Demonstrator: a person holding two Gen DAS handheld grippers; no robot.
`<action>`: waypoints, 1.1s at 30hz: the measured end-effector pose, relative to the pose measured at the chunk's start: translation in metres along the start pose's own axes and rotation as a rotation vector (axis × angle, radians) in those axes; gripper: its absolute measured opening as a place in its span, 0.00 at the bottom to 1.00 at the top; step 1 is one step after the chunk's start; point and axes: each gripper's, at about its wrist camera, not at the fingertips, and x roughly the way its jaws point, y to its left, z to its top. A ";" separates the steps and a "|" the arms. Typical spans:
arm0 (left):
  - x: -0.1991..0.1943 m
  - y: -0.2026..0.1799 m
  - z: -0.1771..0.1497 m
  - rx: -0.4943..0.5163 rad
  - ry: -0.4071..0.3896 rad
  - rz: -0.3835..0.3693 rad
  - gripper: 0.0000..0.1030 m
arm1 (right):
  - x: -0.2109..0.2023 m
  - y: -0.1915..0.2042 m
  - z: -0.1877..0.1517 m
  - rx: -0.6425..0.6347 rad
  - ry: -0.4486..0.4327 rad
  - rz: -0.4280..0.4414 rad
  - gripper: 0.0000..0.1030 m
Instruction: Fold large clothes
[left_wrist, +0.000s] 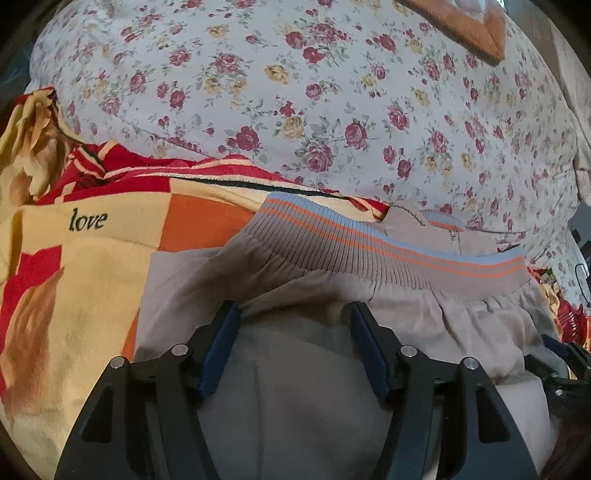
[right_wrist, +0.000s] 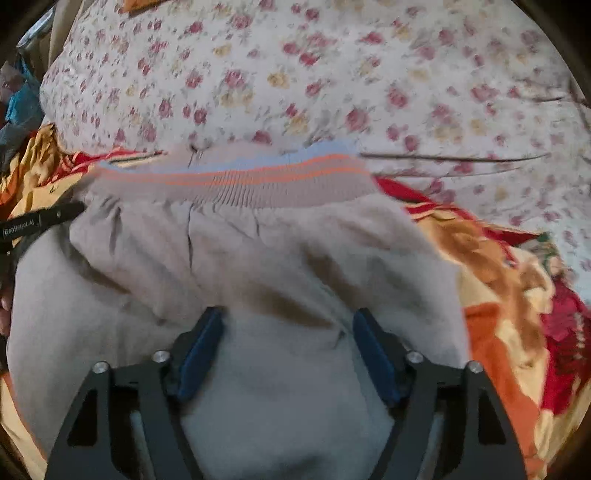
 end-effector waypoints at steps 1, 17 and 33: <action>-0.002 0.000 -0.002 0.001 -0.004 0.000 0.58 | -0.014 0.002 -0.001 0.005 -0.029 -0.001 0.68; 0.000 -0.001 -0.004 0.014 -0.003 0.007 0.60 | -0.001 0.046 -0.029 -0.120 -0.019 0.126 0.80; 0.002 0.001 -0.003 0.020 -0.012 -0.021 0.66 | 0.002 0.050 -0.023 -0.153 -0.015 0.101 0.83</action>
